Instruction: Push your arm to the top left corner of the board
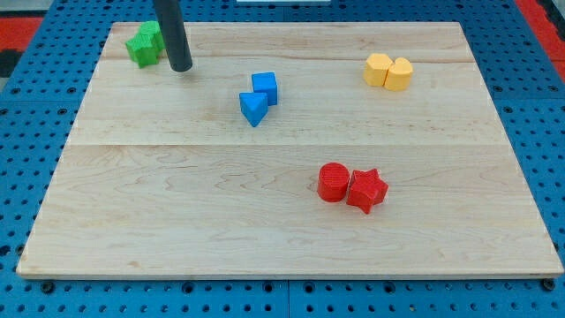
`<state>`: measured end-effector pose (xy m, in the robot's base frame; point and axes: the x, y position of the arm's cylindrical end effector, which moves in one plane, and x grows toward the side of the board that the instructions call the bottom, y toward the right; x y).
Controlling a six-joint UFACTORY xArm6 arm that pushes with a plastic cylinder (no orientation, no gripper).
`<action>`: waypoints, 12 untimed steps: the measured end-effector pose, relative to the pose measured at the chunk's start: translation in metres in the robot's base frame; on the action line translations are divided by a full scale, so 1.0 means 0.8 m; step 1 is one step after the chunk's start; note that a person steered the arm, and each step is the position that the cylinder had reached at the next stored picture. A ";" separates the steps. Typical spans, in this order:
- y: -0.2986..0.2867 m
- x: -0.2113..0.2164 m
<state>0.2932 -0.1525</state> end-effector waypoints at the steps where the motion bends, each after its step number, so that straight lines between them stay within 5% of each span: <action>1: 0.000 0.000; 6: 0.031 0.011; 8: 0.008 0.093; 10: -0.180 0.084; 11: -0.189 0.082; 12: -0.186 0.008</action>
